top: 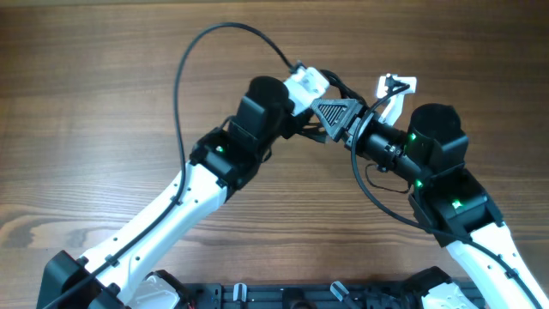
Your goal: Untangle cables
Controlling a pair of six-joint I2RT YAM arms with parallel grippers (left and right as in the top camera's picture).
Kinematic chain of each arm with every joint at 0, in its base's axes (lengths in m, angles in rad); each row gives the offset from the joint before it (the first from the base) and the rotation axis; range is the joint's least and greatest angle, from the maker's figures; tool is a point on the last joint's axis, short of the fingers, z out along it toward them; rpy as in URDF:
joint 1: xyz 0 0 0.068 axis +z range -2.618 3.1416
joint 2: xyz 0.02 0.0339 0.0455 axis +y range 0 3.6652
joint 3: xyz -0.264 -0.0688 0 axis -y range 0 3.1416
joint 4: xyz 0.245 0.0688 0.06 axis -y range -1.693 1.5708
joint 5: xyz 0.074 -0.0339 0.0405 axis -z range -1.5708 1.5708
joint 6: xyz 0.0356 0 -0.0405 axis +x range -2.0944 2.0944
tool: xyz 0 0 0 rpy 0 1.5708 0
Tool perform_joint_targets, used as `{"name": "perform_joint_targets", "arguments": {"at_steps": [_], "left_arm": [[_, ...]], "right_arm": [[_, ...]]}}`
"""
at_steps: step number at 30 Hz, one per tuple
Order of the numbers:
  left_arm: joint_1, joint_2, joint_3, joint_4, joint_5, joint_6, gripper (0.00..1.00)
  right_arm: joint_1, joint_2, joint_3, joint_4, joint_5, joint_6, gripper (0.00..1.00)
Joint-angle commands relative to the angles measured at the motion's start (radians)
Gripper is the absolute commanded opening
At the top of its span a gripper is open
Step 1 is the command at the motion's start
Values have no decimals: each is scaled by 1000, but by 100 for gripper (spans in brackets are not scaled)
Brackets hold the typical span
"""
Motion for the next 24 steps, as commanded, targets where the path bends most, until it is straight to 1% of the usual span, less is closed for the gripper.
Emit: {"name": "perform_joint_targets", "arguments": {"at_steps": [1,2,4,8,13,18,24], "left_arm": [[-12,-19,4,19,18,30,4],[-12,-19,4,19,18,30,4],[-12,-19,4,23,18,29,4],[-12,-19,4,34,17,28,4],[3,-19,4,61,10,-73,4],[-6,-20,4,80,29,-76,4],[-17,-20,4,68,30,-68,4]], "right_arm": [[3,13,17,-12,90,31,62],[3,13,17,-20,101,31,59],[2,13,17,-43,113,34,56],[2,13,17,-67,113,33,56],[2,13,17,-128,140,37,56],[2,23,17,-130,158,43,56],[2,40,17,-104,157,56,55]]}}
